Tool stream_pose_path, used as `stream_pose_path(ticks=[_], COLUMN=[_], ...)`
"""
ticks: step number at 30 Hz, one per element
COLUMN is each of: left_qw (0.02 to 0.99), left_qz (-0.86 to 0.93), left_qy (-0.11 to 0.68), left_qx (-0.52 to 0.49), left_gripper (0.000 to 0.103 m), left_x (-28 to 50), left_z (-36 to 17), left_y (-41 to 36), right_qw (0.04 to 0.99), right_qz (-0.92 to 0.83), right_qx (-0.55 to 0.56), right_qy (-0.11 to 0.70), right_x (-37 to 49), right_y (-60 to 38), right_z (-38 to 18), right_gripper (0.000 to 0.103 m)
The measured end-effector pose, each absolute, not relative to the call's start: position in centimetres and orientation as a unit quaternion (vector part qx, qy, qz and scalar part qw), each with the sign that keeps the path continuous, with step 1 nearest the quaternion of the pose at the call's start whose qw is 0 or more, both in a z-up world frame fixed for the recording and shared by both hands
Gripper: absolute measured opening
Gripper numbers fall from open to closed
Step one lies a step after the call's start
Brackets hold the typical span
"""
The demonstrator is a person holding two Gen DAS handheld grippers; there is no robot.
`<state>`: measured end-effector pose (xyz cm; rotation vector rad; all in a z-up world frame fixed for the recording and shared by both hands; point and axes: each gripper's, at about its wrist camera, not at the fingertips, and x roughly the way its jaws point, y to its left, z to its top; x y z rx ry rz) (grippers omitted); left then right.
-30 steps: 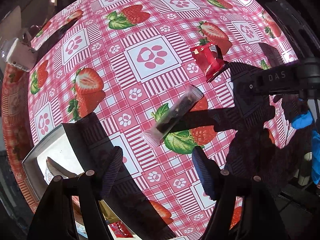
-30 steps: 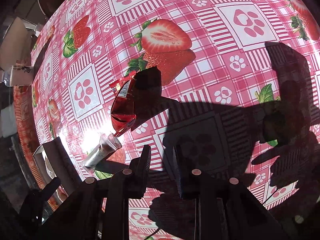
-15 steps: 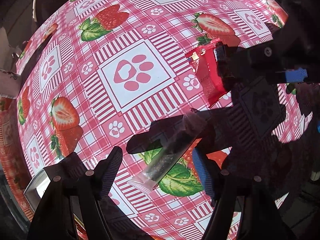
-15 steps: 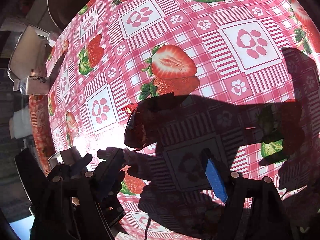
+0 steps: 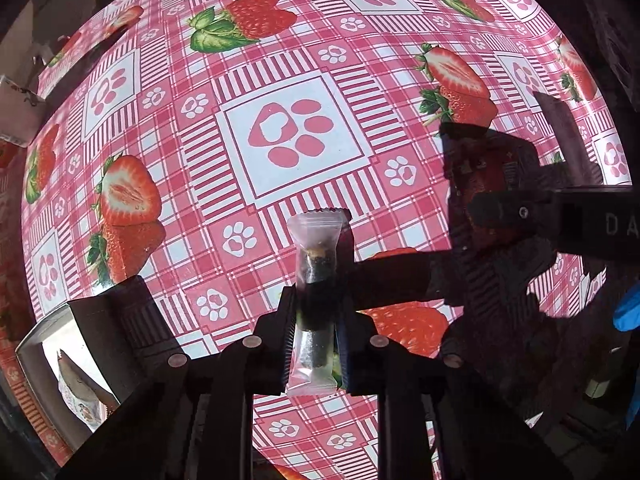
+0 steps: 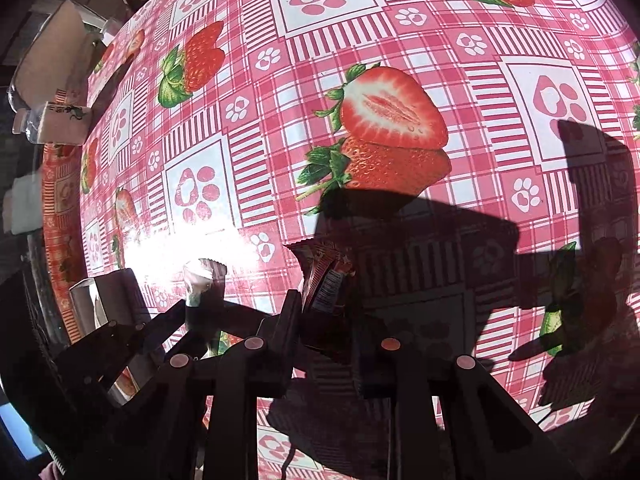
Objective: Organize snacks
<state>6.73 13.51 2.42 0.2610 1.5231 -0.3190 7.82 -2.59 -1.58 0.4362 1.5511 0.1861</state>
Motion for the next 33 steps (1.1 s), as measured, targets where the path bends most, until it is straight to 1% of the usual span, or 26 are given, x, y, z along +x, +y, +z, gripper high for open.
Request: stream_pose_path(ticks=[6, 9, 11, 12, 13, 14, 15, 16, 18, 20, 24, 28, 30, 33], left_qw=[0.686, 0.678, 0.674, 0.672, 0.670, 0.673, 0.680, 0.687, 0.694, 0.692, 0.689, 0.686, 0.683, 0.678], left_qz=[-0.128, -0.128, -0.127, -0.129, -0.132, -0.130, -0.126, -0.122, -0.118, -0.114, -0.109, -0.103, -0.099, -0.099], left_qy=[0.712, 0.719, 0.721, 0.723, 0.723, 0.721, 0.715, 0.709, 0.703, 0.705, 0.708, 0.710, 0.712, 0.716], left_qx=[0.078, 0.081, 0.095, 0.100, 0.103, 0.104, 0.104, 0.105, 0.103, 0.105, 0.113, 0.120, 0.127, 0.135], left_gripper=[0.021, 0.021, 0.024, 0.033, 0.049, 0.058, 0.069, 0.076, 0.078, 0.079, 0.079, 0.079, 0.079, 0.079], left_x=[1.0, -2.2, -3.2, -3.4, -3.8, -3.9, -3.9, -3.9, -3.4, -2.5, -0.5, -0.9, -1.8, -2.4], left_z=[2.4, 2.4, 2.4, 2.5, 2.6, 2.8, 3.3, 3.9, 4.7, 5.0, 4.9, 3.9, 2.0, 1.0], left_y=[14.5, 14.3, 14.1, 14.0, 14.0, 14.1, 14.2, 14.3, 14.6, 14.5, 16.4, 15.5, 14.3, 13.8], right_qw=[0.680, 0.674, 0.670, 0.667, 0.665, 0.661, 0.662, 0.667, 0.680, 0.673, 0.670, 0.672, 0.668, 0.668], right_qz=[0.086, 0.090, 0.091, 0.092, 0.093, 0.084, 0.070, 0.054, 0.034, 0.022, 0.020, 0.025, 0.024, 0.020], right_qx=[0.153, 0.122, 0.104, 0.106, 0.114, 0.126, 0.140, 0.155, 0.186, 0.204, 0.191, 0.181, 0.175, 0.155], right_qy=[0.712, 0.723, 0.730, 0.731, 0.733, 0.735, 0.733, 0.726, 0.708, 0.711, 0.717, 0.718, 0.723, 0.727], right_x=[2.9, -0.3, -2.2, -3.0, -3.6, -4.0, -4.4, -4.7, -5.2, -5.6, -6.0, -6.4, -6.4, -6.5], right_y=[-3.6, -3.9, -4.3, -4.6, -5.1, -5.7, -6.6, -7.5, -9.0, -9.9, -9.9, -8.9, -8.4, -6.9], right_z=[-2.1, -2.4, -2.8, -2.9, -3.1, -3.1, -3.0, -2.8, -2.1, -2.4, -2.8, -3.1, -3.6, -4.2], right_gripper=[0.024, 0.024, 0.024, 0.024, 0.026, 0.039, 0.072, 0.092, 0.092, 0.092, 0.092, 0.092, 0.092, 0.092])
